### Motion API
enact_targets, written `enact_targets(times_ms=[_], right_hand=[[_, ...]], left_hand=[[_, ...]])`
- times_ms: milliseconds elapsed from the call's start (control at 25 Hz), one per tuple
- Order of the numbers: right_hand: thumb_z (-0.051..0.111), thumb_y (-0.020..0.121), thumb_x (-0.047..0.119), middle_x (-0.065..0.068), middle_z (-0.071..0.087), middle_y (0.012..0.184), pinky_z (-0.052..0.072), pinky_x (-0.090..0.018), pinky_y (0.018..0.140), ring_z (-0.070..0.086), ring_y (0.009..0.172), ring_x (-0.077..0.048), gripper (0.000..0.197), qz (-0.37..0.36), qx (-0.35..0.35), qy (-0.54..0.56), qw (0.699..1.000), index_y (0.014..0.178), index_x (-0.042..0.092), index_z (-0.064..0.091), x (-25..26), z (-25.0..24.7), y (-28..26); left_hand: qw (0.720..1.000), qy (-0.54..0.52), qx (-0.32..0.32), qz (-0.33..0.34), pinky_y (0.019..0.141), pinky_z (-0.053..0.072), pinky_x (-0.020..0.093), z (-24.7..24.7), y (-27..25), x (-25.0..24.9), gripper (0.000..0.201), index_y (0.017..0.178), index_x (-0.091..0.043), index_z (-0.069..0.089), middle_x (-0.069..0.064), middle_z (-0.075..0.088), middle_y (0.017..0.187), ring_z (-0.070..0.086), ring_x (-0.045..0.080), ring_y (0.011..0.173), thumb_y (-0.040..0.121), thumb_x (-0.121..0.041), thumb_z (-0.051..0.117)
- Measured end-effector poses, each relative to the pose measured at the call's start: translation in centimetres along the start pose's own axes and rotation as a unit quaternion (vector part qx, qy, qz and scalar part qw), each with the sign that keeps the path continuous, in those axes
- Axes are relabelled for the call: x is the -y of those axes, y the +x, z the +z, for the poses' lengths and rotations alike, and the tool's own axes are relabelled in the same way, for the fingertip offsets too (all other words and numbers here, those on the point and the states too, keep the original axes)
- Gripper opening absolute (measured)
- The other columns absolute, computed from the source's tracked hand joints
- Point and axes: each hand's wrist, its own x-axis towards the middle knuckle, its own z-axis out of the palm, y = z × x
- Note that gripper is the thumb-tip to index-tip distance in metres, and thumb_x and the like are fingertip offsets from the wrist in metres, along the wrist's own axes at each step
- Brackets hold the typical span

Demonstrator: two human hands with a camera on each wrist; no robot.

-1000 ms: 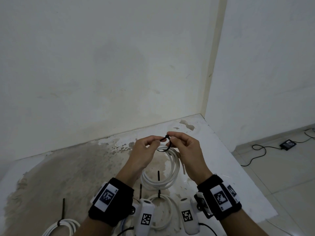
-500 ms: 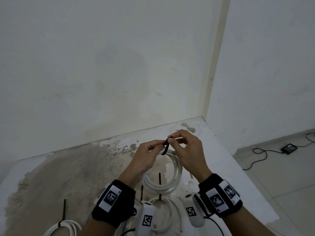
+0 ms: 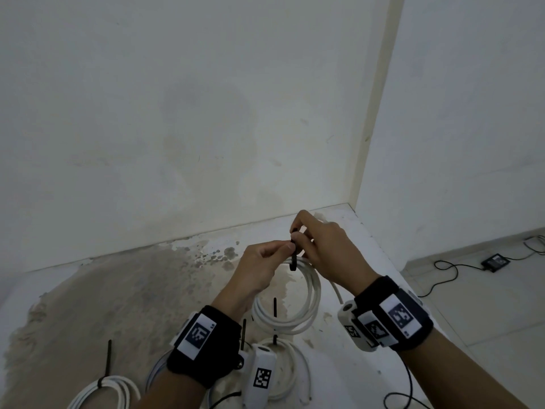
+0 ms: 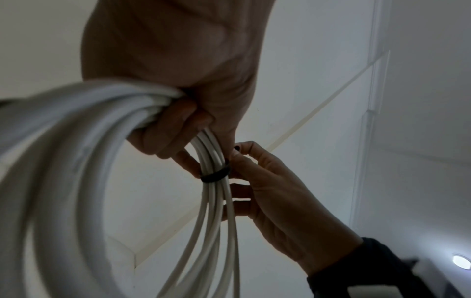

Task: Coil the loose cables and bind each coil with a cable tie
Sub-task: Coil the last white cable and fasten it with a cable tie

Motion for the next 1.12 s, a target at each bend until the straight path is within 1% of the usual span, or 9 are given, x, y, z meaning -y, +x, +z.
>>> enact_targets(times_ms=[80, 200, 280, 440, 520, 640, 800, 920, 1120], right_hand=[[0.049, 0.102, 0.024, 0.001, 0.067, 0.076, 0.055, -0.044, 0.055, 0.062, 0.059, -0.017, 0.006, 0.014, -0.022, 0.031, 0.999, 0.097, 0.022, 0.05, 0.2, -0.1, 0.0], [0.048, 0.103, 0.021, -0.005, 0.064, 0.077, 0.054, -0.035, 0.05, 0.064, 0.05, -0.018, 0.007, 0.069, -0.068, 0.114, 0.989, 0.098, 0.017, 0.05, 0.3, 0.0, 0.0], [0.048, 0.103, 0.018, -0.006, 0.065, 0.074, 0.055, -0.035, 0.05, 0.064, 0.046, -0.018, 0.006, 0.106, -0.095, 0.167, 0.976, 0.099, 0.016, 0.051, 0.3, 0.3, 0.1], [0.05, 0.103, 0.025, -0.005, 0.069, 0.078, 0.056, -0.032, 0.062, 0.066, 0.065, -0.016, 0.01, 0.116, -0.105, 0.231, 0.96, 0.109, 0.018, 0.053, 0.2, 1.2, -0.5], [0.045, 0.105, 0.033, -0.005, 0.072, 0.086, 0.053, -0.027, 0.064, 0.069, 0.073, -0.017, 0.022, 0.135, -0.018, 0.256, 0.957, 0.114, 0.017, 0.056, 0.4, 1.4, -1.3], [0.034, 0.108, 0.033, -0.002, 0.058, 0.073, 0.046, -0.031, 0.051, 0.052, 0.055, -0.017, 0.03, 0.152, 0.02, 0.283, 0.947, 0.106, 0.015, 0.058, 0.8, 2.5, -2.3], [0.032, 0.109, 0.03, 0.014, 0.052, 0.062, 0.033, -0.02, 0.048, 0.038, 0.048, -0.004, 0.03, 0.132, -0.07, 0.253, 0.956, 0.111, 0.025, 0.061, 0.8, 4.3, -2.7], [0.031, 0.109, 0.029, 0.011, 0.055, 0.07, 0.036, -0.026, 0.049, 0.039, 0.05, -0.007, 0.026, 0.162, -0.053, 0.305, 0.937, 0.115, 0.025, 0.056, 1.5, 4.9, -3.2], [0.04, 0.107, 0.031, 0.0, 0.068, 0.101, 0.049, -0.03, 0.049, 0.056, 0.06, -0.019, 0.024, 0.186, -0.037, 0.334, 0.923, 0.123, 0.029, 0.056, 2.2, 4.1, -2.6]], left_hand=[[1.0, -0.005, -0.007, -0.005, 0.04, 0.023, 0.018, 0.0, 0.1, -0.1, 0.019, 0.099, -0.019, 0.078, -0.012, 0.055, 0.047, 0.03, 0.009, 0.039, 0.093, -0.03, 0.063], [1.0, 0.007, -0.003, -0.007, 0.037, 0.026, 0.009, 0.0, -0.3, -0.7, 0.02, 0.096, -0.01, 0.076, -0.014, 0.045, 0.033, 0.04, 0.0, 0.031, 0.094, -0.022, 0.061], [1.0, 0.024, 0.006, -0.011, 0.038, 0.025, 0.012, 0.1, -0.4, -0.7, 0.022, 0.092, -0.01, 0.077, -0.012, 0.038, 0.032, 0.033, 0.003, 0.03, 0.094, -0.026, 0.061], [0.999, -0.029, -0.015, -0.038, 0.044, 0.015, 0.022, -0.1, 0.5, 0.3, 0.021, 0.085, -0.018, 0.079, -0.004, 0.028, 0.046, 0.018, 0.013, 0.044, 0.091, -0.033, 0.064], [0.991, -0.108, -0.051, -0.067, 0.042, 0.016, 0.021, -0.3, 1.0, 0.5, 0.02, 0.086, -0.019, 0.078, -0.006, 0.037, 0.048, 0.022, 0.011, 0.042, 0.091, -0.032, 0.064], [0.985, -0.141, -0.066, -0.072, 0.039, 0.023, 0.021, -0.4, 1.3, 0.5, 0.021, 0.089, -0.02, 0.077, -0.003, 0.056, 0.064, 0.03, 0.01, 0.04, 0.094, -0.031, 0.061], [0.988, 0.128, -0.067, 0.062, 0.059, 0.05, 0.027, -0.8, 1.5, 0.8, 0.029, 0.091, -0.023, 0.072, -0.006, 0.072, 0.08, 0.065, 0.008, 0.052, 0.1, -0.032, 0.046], [0.982, 0.167, -0.05, 0.076, 0.063, 0.046, 0.024, -1.2, 1.9, 1.0, 0.033, 0.09, -0.019, 0.07, -0.004, 0.072, 0.075, 0.062, -0.003, 0.059, 0.102, -0.029, 0.041], [0.985, 0.121, -0.064, 0.107, 0.052, 0.038, 0.006, -1.2, 1.4, 1.0, 0.03, 0.093, -0.011, 0.073, -0.003, 0.071, 0.073, 0.06, -0.005, 0.055, 0.1, -0.025, 0.048]])
